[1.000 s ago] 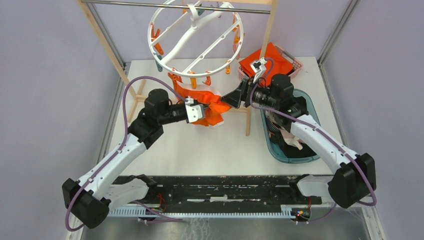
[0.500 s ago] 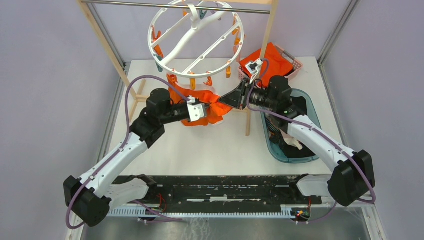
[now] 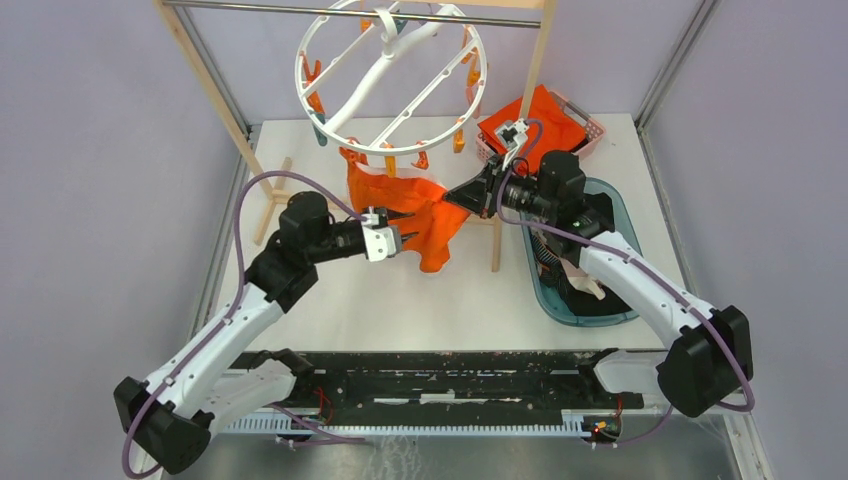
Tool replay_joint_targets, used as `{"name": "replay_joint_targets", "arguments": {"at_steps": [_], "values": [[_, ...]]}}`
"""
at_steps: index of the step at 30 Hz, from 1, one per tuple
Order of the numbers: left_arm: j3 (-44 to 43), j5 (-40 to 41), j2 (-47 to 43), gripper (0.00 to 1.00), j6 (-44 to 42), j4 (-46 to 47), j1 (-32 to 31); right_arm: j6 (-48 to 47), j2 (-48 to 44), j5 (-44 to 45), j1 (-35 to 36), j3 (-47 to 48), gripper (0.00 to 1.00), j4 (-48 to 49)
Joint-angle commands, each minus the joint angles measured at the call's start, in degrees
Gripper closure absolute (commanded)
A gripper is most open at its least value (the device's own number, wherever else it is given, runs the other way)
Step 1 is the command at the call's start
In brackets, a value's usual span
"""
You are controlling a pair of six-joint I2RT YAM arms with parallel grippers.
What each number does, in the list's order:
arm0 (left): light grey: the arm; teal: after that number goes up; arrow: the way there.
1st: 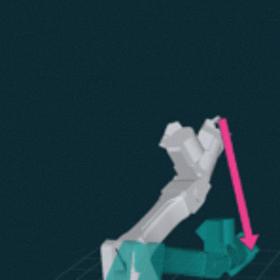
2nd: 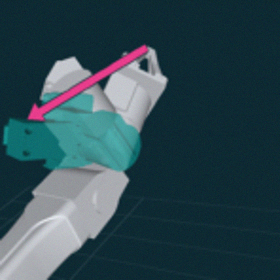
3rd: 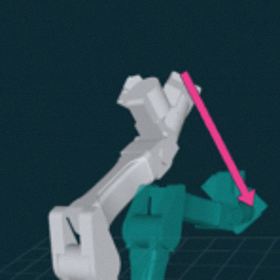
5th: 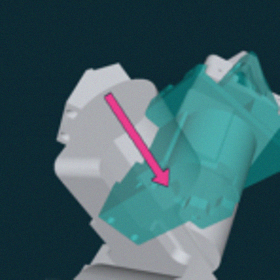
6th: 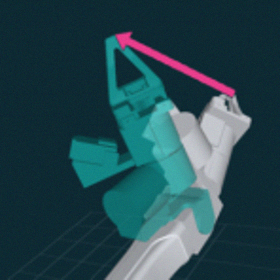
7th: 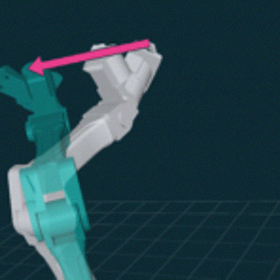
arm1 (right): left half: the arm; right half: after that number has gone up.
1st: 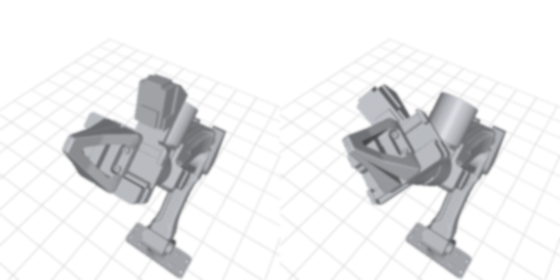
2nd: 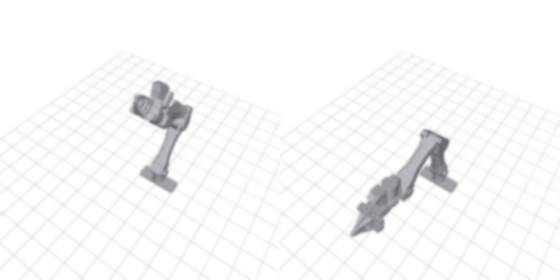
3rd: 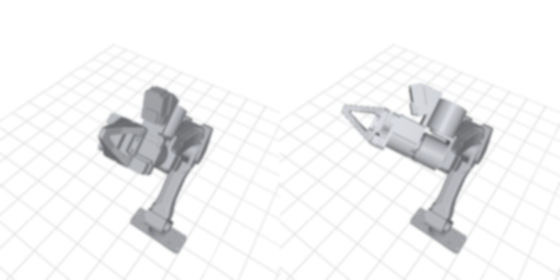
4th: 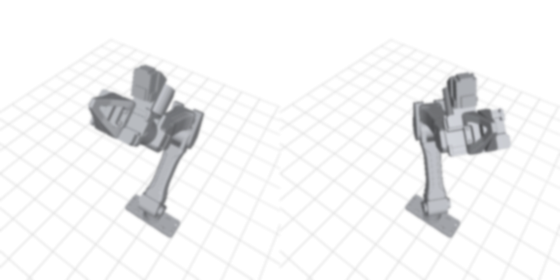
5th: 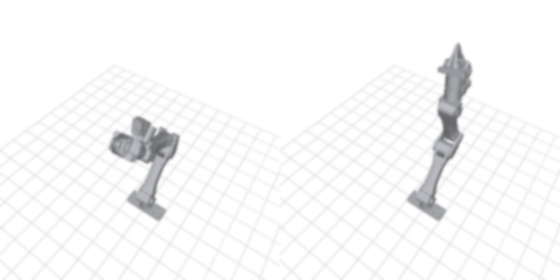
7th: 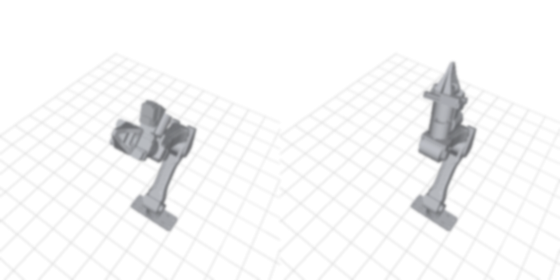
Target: Remove the underwear clipped to the hanger
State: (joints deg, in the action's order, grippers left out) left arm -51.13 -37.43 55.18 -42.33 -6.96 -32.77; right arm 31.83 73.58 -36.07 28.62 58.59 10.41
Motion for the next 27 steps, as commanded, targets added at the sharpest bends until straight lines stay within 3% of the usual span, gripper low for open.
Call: {"name": "replay_joint_targets", "arguments": {"at_steps": [1, 4, 9, 18, 27], "values": [[-0.2, -1.9, -4.4, 0.48, -3.5, -2.6, -0.1, -2.5, -2.0, 1.8, -1.1, 2.4, 0.99, 0.9], [-1.2, 1.2, -5.7, 0.29, -0.1, -1.8, 0.7, -4.4, -2.6, 2.5, -1.3, 2.4, 1.00, -0.1], [-1.6, 16.0, -6.8, 0.15, 17.9, 10.3, 3.9, -5.5, -3.1, 2.5, -1.2, 2.2, 1.00, -0.7], [-7.7, 32.6, -7.2, 0.14, 33.4, 6.9, 5.7, -5.2, -1.6, 2.0, -1.3, 2.9, 1.00, -0.5], [-14.2, 42.9, -8.0, 0.13, 34.1, 0.7, 6.1, -4.3, -0.3, -0.7, -1.0, 5.6, 1.00, -1.2]]}}
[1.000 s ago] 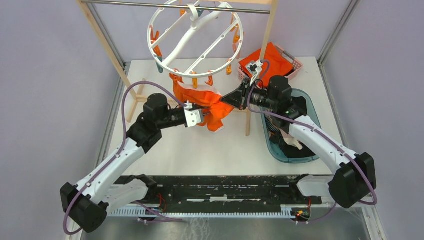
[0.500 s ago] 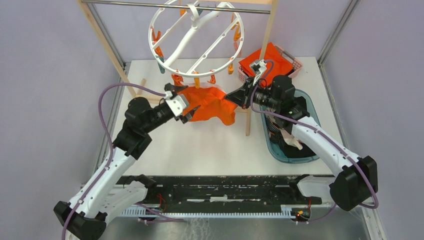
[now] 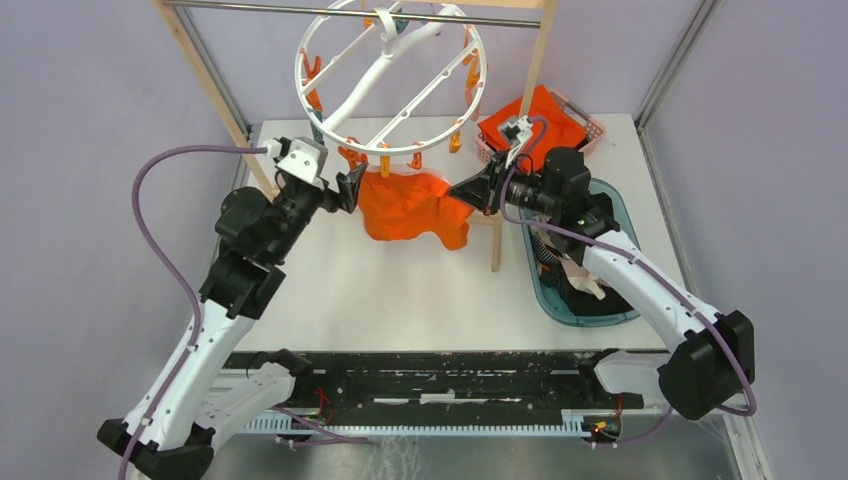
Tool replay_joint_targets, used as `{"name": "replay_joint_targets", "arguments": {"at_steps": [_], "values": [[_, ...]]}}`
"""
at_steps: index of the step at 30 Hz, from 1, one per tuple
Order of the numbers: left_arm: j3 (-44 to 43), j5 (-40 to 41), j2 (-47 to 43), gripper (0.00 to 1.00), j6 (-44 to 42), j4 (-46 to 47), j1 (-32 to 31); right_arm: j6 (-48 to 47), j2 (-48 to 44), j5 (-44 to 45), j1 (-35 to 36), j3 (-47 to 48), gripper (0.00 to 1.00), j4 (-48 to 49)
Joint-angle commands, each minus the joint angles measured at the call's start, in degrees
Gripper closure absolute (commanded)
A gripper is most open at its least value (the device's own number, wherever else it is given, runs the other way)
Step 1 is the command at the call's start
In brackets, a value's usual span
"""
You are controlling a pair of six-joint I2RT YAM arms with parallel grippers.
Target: Remove the underwear clipped to the hanger
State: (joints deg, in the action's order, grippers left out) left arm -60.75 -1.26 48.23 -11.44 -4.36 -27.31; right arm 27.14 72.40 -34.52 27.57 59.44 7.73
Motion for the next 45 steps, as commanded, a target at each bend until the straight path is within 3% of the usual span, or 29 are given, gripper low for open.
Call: {"name": "replay_joint_targets", "arguments": {"at_steps": [1, 8, 22, 27, 38, 42, 45], "values": [[-4.9, 7.7, -1.0, 0.13, 2.9, -2.2, 0.7, 1.0, 1.4, -3.0, 0.4, 5.6, 1.00, 1.5], [-4.9, 10.3, -1.2, 0.12, 1.4, -2.0, 1.5, -1.5, 4.6, -6.8, 5.8, 11.2, 0.99, -1.9], [-2.1, 9.5, 0.7, 0.10, 5.3, 0.9, 1.9, -18.6, 15.0, -3.5, 18.2, 30.7, 0.99, -25.0], [-0.2, 13.0, 0.6, 0.13, 3.6, 3.8, 1.9, -22.3, 17.1, 1.8, 19.9, 33.3, 1.00, -29.4], [0.9, 12.7, 0.9, 0.17, 0.7, 5.0, 2.6, -22.9, 20.1, 2.3, 20.1, 39.8, 1.00, -34.4], [1.6, 10.7, 2.5, 0.17, 2.7, 7.3, 3.3, -21.4, 22.0, 0.2, 20.5, 42.6, 1.00, -35.9], [-0.5, 6.3, 5.4, 0.19, 7.5, 5.5, 7.6, -22.1, 21.6, 0.8, 20.6, 41.7, 0.99, -35.8]]}}
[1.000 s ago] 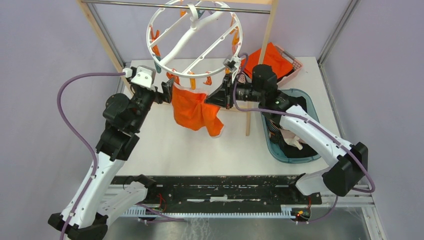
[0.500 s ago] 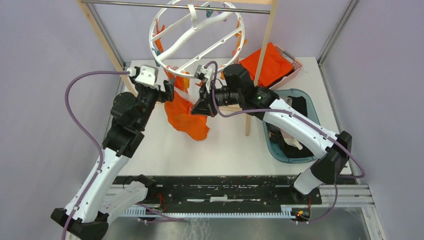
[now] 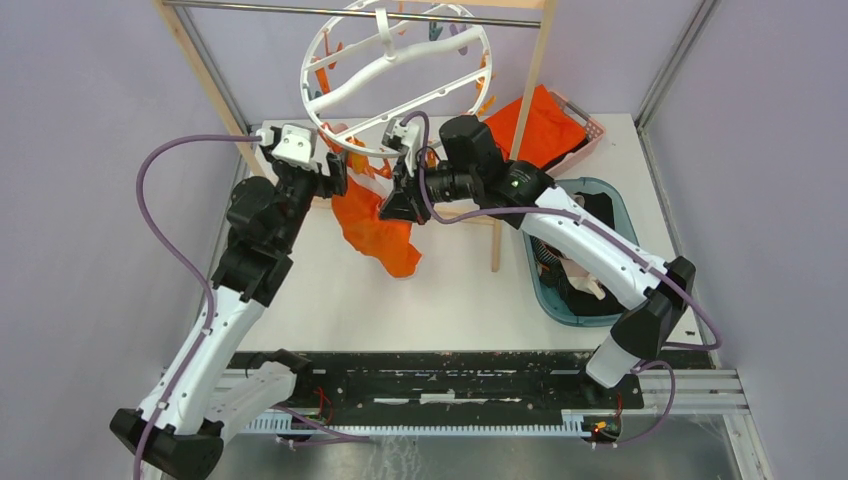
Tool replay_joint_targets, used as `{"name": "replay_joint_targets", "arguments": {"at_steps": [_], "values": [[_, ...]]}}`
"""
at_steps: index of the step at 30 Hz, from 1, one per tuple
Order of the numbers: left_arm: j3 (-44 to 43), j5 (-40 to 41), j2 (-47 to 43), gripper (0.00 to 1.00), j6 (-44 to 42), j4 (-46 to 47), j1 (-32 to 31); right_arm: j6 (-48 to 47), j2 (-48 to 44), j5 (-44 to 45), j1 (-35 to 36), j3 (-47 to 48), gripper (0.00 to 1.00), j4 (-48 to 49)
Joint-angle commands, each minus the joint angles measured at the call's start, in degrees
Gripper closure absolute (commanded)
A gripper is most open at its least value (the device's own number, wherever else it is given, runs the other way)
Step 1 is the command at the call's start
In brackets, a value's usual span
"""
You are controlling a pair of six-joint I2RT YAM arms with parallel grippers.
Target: Remove the underwear clipped to the hanger
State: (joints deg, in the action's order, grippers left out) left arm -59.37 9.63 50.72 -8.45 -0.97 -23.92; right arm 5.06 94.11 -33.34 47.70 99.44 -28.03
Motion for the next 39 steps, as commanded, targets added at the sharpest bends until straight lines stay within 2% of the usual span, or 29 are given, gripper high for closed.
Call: {"name": "replay_joint_targets", "arguments": {"at_steps": [1, 3, 9, 18, 30, 39], "values": [[-2.6, -7.1, 3.5, 0.19, 6.4, 1.4, 5.9, -0.1, -0.6, -0.3, 0.5, 0.7, 0.99, 0.4], [-2.5, -9.5, 4.0, 0.20, 8.3, 1.8, 7.7, -0.2, -1.5, -0.5, 0.5, -0.7, 1.00, 1.4], [-1.3, -7.6, 3.8, 0.20, 6.2, 4.1, 8.5, -0.9, -3.4, -0.5, 0.4, -3.3, 0.99, 2.4], [-2.8, -13.5, 6.9, 0.24, 5.8, 6.9, 10.3, -2.2, -6.0, 0.4, 0.4, -6.5, 1.00, 3.7], [-2.6, -20.7, 8.6, 0.26, 12.0, 11.6, 11.8, -2.3, -6.5, 0.5, 0.4, -7.5, 1.00, 4.4], [-3.7, -20.7, 10.6, 0.35, 12.9, 13.2, 11.8, -2.5, -5.9, 0.4, 0.4, -7.5, 1.00, 4.3]]}}
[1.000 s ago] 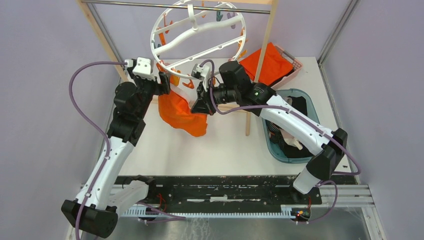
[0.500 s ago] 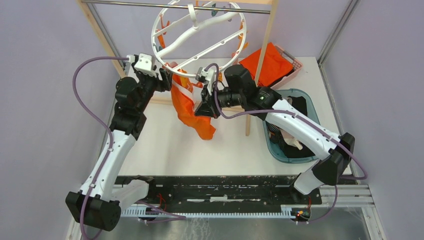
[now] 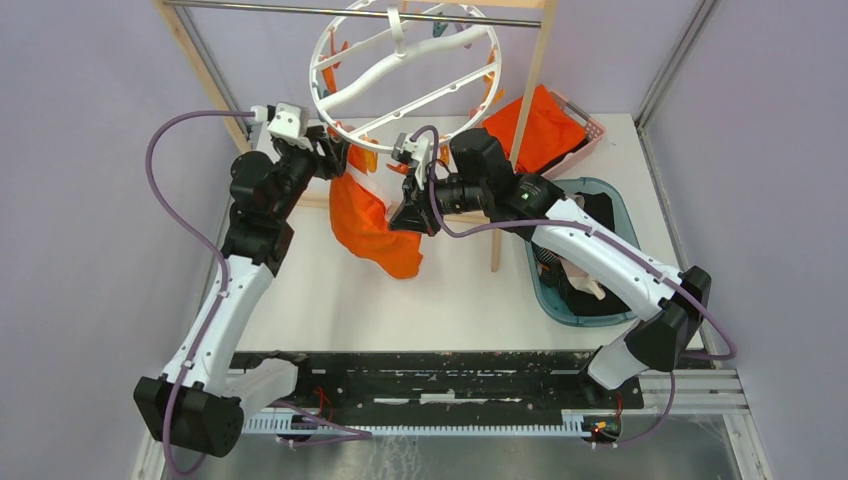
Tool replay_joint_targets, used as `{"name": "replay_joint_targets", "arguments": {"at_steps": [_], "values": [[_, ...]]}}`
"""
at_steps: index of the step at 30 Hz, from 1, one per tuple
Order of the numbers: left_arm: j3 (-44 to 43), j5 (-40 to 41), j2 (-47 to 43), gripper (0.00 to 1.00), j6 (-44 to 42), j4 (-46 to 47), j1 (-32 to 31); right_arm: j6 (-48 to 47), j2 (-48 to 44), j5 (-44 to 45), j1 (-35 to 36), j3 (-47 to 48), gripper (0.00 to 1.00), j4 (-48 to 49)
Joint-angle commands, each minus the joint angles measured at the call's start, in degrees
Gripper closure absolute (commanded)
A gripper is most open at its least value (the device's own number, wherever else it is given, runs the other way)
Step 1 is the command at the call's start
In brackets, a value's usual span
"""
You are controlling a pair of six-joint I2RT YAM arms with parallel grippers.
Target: Remove the underwear clipped to the hanger
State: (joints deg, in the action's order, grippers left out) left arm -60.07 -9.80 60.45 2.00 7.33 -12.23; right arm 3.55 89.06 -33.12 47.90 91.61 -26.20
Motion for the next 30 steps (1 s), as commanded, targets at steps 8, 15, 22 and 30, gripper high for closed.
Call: {"name": "replay_joint_targets", "arguments": {"at_steps": [8, 15, 22, 30], "values": [[-1.4, -2.9, 0.3, 0.47, 3.2, 6.9, 0.2, -1.4, -1.7, 0.5, 0.2, -0.9, 0.99, 2.9], [0.4, -3.4, -0.7, 0.55, 3.2, 8.4, 0.2, -1.9, -2.0, 0.8, 0.2, -1.5, 1.00, 3.1], [1.9, -3.9, -1.2, 0.69, 4.4, 9.5, 0.1, -2.1, -2.1, 0.9, 0.2, -2.7, 0.99, 3.6], [3.8, -4.8, -1.4, 0.60, 4.8, 9.9, 0.2, -5.8, -3.3, 2.5, 0.2, -3.2, 0.99, 1.7]]}}
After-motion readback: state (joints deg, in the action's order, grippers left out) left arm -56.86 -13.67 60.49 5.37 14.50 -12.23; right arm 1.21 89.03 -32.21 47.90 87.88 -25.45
